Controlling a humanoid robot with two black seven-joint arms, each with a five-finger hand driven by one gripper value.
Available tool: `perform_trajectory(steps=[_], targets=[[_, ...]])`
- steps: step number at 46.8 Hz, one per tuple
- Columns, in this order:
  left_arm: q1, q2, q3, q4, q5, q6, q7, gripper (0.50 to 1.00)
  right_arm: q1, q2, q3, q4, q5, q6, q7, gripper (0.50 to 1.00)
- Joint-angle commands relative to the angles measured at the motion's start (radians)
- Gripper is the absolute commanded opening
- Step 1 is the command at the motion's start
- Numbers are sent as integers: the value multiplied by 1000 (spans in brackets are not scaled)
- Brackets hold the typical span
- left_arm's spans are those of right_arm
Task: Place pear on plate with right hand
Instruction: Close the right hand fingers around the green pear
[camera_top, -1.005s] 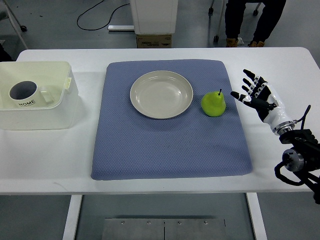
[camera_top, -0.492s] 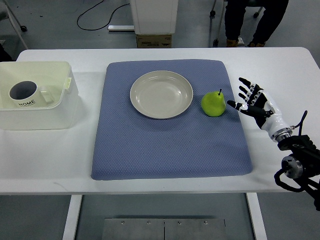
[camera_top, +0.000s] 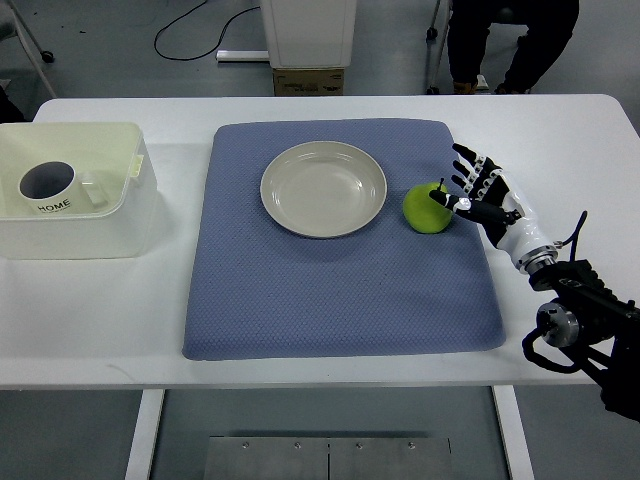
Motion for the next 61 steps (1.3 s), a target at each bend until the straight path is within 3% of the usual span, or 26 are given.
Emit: perform_trajectory(steps=[1, 33, 61], targets=[[0, 0, 0, 0, 0, 0, 0, 1000, 17, 10, 0, 0, 0, 0, 0, 998], [0, 0, 0, 0, 0, 0, 0, 1000, 20, 39, -8, -9, -22, -3, 0, 1000], [0, 0, 0, 0, 0, 0, 0, 1000, 20, 93, -63, -127, -25, -32, 0, 998]])
